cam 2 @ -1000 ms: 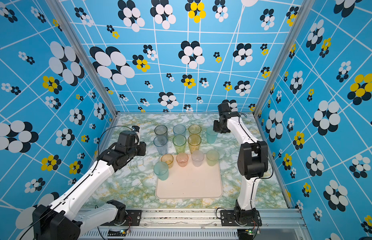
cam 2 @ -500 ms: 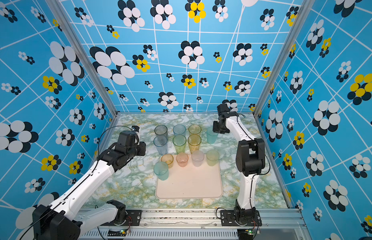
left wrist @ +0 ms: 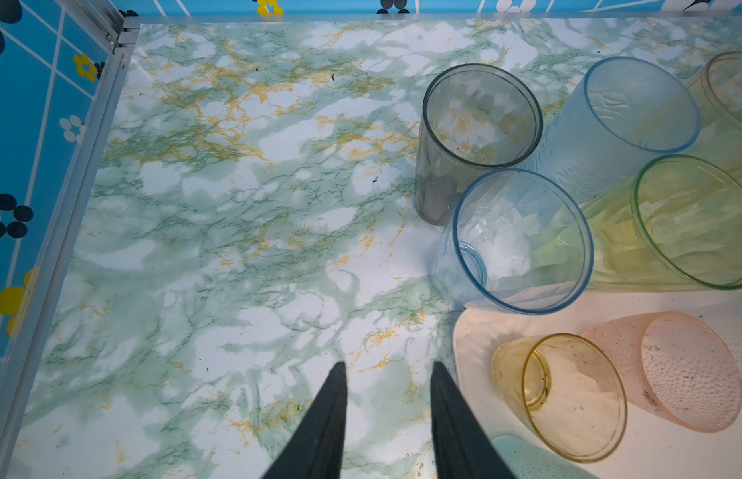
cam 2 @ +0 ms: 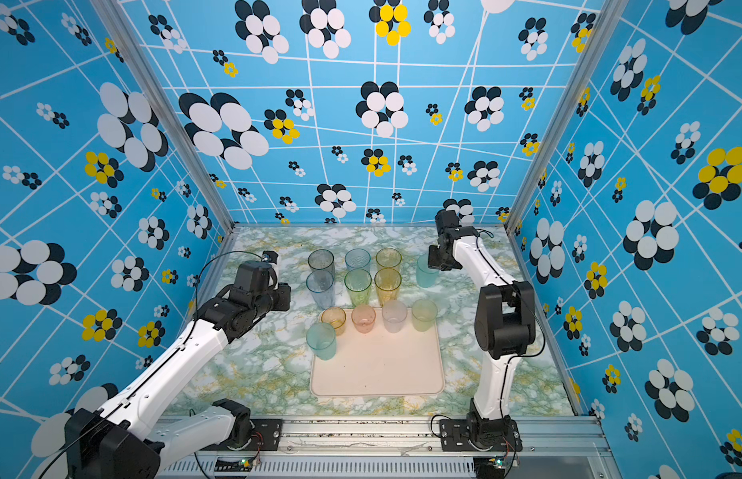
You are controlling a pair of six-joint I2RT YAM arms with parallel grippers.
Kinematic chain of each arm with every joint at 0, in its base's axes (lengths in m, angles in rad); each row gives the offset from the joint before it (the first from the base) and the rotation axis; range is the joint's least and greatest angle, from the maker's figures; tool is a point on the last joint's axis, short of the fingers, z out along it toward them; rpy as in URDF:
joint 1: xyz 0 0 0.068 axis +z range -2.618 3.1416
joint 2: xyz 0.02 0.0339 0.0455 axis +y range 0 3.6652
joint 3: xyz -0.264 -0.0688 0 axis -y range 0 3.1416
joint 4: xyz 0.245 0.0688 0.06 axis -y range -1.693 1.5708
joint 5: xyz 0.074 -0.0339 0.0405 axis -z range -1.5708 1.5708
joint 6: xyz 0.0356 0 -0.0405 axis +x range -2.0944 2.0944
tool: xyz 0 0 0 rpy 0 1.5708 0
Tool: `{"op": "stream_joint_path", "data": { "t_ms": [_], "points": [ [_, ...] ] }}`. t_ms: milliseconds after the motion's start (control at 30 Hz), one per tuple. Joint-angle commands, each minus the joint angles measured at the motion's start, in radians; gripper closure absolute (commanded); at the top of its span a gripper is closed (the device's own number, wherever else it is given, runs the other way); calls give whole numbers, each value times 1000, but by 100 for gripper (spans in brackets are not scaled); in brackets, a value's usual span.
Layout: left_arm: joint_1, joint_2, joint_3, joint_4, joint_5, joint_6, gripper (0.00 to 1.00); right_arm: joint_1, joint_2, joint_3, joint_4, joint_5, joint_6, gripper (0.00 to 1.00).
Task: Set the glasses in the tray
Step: 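Lift the second teal cup with the right gripper and carry it over the tray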
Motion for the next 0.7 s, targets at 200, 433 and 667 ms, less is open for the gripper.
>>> {"op": "stream_joint_path", "data": {
  "t_ms": [200,433,667],
  "points": [
    [16,-44,-24,-10,-18,10,64,-4,-415,-189,83,68,-23,98],
    [21,-42,-11,-8,-14,15,64,128,-657,-205,-28,26,-87,98],
    [24,-1,36,-19,10,13,64,449,-766,-163,-179,52,-138,98]
  ]
}}
